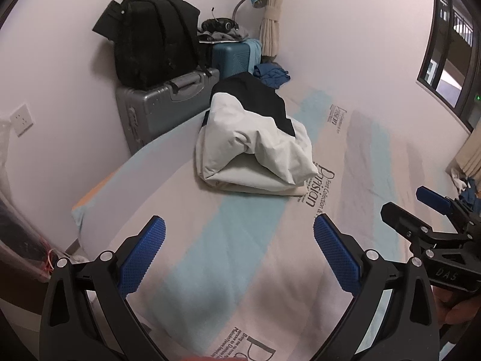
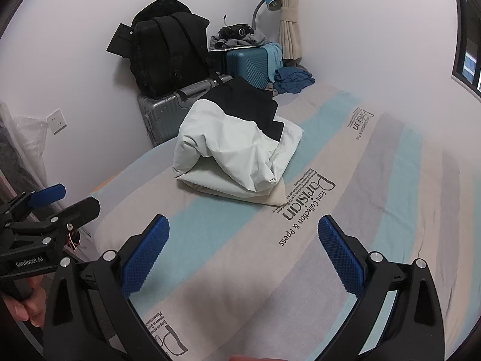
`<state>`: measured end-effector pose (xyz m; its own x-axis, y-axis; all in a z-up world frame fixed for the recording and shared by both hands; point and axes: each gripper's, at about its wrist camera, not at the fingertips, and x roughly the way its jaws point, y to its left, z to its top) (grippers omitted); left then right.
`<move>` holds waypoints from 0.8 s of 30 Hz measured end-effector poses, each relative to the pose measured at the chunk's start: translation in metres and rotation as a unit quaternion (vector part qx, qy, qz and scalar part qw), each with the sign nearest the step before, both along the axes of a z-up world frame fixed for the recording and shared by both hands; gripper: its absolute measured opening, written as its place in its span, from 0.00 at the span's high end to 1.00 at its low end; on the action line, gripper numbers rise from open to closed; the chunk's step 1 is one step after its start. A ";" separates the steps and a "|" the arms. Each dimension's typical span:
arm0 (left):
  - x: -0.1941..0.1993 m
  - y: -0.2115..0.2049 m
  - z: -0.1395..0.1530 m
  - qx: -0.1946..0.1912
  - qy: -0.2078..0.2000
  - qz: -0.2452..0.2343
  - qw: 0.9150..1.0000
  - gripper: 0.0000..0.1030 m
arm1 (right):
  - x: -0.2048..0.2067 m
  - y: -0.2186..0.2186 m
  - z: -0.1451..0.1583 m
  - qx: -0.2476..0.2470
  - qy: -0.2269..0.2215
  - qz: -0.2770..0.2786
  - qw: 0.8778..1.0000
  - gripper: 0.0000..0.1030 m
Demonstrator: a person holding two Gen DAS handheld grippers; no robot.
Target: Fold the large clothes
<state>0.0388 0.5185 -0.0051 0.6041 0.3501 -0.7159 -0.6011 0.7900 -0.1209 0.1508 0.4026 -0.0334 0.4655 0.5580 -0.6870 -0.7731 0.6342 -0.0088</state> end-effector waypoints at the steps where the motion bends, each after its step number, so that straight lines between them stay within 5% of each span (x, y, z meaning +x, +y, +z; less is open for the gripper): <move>1: -0.001 0.000 0.000 -0.001 0.000 0.000 1.000 0.06 | 0.002 0.000 -0.001 0.000 0.001 -0.001 1.000 0.07; 24: -0.006 -0.009 -0.002 0.006 0.003 -0.007 1.000 0.06 | -0.003 -0.001 -0.002 0.000 0.000 0.001 1.000 0.07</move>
